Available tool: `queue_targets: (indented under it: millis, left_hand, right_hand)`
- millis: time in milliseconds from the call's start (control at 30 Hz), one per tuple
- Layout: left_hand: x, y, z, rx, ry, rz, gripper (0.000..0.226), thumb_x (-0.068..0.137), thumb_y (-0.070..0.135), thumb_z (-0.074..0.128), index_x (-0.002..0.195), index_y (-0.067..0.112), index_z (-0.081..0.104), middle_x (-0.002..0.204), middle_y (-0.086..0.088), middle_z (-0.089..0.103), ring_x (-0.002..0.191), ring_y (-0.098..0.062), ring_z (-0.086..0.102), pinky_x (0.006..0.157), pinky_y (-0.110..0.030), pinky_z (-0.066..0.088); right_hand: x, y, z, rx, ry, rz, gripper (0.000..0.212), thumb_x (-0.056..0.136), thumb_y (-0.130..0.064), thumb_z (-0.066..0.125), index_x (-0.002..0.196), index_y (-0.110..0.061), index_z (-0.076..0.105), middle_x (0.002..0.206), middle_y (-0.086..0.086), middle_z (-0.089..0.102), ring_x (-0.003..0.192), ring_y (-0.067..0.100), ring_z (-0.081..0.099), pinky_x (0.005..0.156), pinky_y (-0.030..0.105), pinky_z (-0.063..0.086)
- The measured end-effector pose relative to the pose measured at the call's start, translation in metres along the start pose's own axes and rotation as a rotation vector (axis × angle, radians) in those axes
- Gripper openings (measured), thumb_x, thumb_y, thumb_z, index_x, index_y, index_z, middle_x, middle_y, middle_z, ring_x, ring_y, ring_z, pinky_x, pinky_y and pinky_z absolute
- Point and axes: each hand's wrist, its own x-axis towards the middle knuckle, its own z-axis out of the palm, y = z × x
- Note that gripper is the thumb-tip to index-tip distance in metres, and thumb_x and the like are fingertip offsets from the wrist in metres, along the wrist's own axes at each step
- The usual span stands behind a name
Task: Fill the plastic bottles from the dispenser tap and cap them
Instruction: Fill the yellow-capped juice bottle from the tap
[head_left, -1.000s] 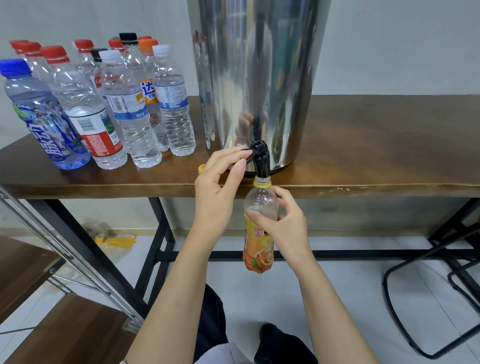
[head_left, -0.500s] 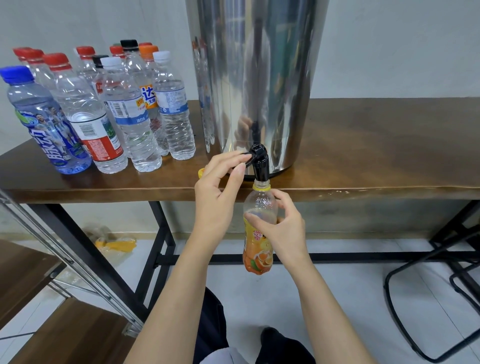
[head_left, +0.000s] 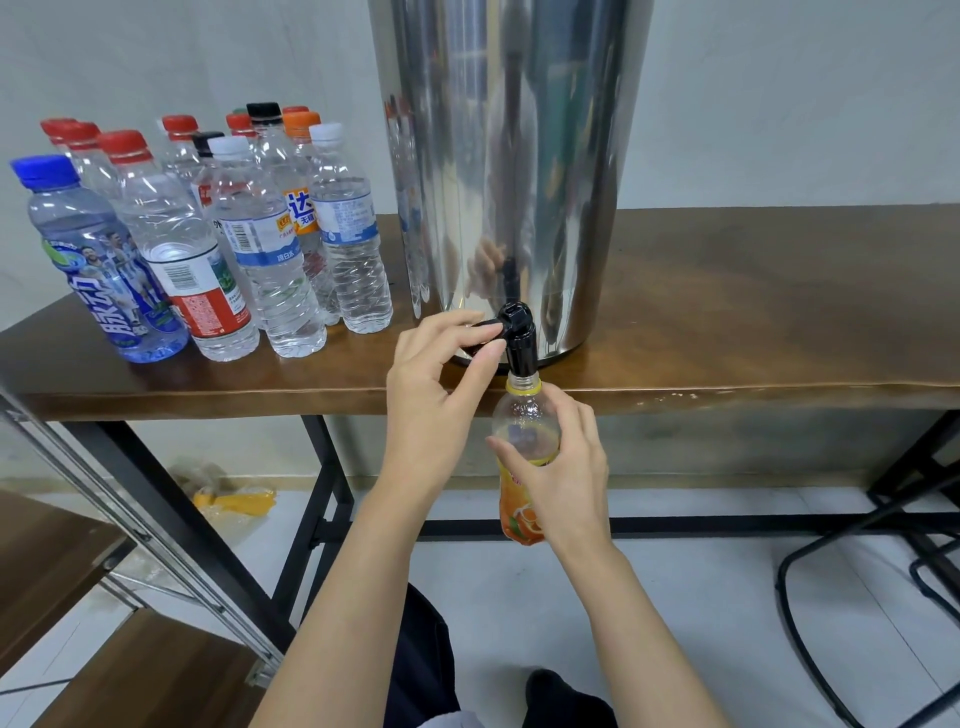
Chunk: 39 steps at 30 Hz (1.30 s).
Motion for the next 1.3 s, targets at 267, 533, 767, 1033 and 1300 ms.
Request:
queue_targets:
  millis: [267, 533, 767, 1033, 1300]
  left_hand:
    - [-0.0037, -0.0047, 0.0081, -0.054, 0.066, 0.016, 0.016, 0.095, 0.03, 0.058, 0.103, 0.028, 0.071, 0.111, 0.016, 0.064, 0.112, -0.014, 0.058, 0.098, -0.031, 0.045]
    - [-0.0046, -0.0082, 0.0098, -0.08, 0.078, 0.023, 0.016, 0.096, 0.029, 0.057, 0.104, 0.027, 0.071, 0.112, 0.013, 0.065, 0.114, -0.018, 0.059, 0.101, -0.051, 0.044]
    - [-0.0042, -0.0077, 0.0085, -0.084, 0.063, 0.02, 0.015, 0.097, 0.028, 0.057, 0.104, 0.03, 0.07, 0.113, 0.015, 0.064, 0.114, -0.019, 0.059, 0.101, -0.05, 0.044]
    - [-0.0046, -0.0073, 0.0082, -0.08, 0.057, 0.009, 0.015, 0.097, 0.026, 0.058, 0.105, 0.029, 0.07, 0.114, 0.011, 0.065, 0.114, -0.02, 0.058, 0.101, -0.044, 0.045]
    - [-0.005, -0.0071, 0.0088, -0.088, 0.064, 0.007, 0.015, 0.097, 0.028, 0.058, 0.105, 0.029, 0.071, 0.114, 0.012, 0.065, 0.115, -0.02, 0.058, 0.101, -0.051, 0.044]
  right_hand:
    - [0.0002, 0.0005, 0.0031, 0.006, 0.028, -0.002, 0.069, 0.076, -0.044, 0.08, 0.136, -0.036, 0.047, 0.124, -0.016, 0.047, 0.102, -0.01, 0.042, 0.079, 0.003, 0.033]
    - [-0.0012, 0.0009, 0.0039, 0.061, 0.032, 0.018, 0.068, 0.075, -0.041, 0.082, 0.133, -0.038, 0.048, 0.124, -0.017, 0.047, 0.106, -0.006, 0.046, 0.09, 0.02, 0.041]
    - [-0.001, 0.0019, 0.0048, 0.083, 0.038, 0.014, 0.067, 0.075, -0.04, 0.083, 0.132, -0.038, 0.048, 0.124, -0.016, 0.049, 0.108, -0.004, 0.047, 0.089, 0.014, 0.04]
    - [-0.0005, 0.0021, 0.0042, 0.072, 0.041, 0.013, 0.068, 0.074, -0.039, 0.083, 0.133, -0.037, 0.049, 0.127, -0.013, 0.05, 0.111, -0.002, 0.048, 0.087, 0.009, 0.038]
    - [-0.0014, 0.0013, 0.0037, 0.083, 0.043, 0.029, 0.068, 0.074, -0.039, 0.084, 0.132, -0.038, 0.049, 0.126, -0.016, 0.049, 0.109, -0.006, 0.046, 0.09, 0.017, 0.038]
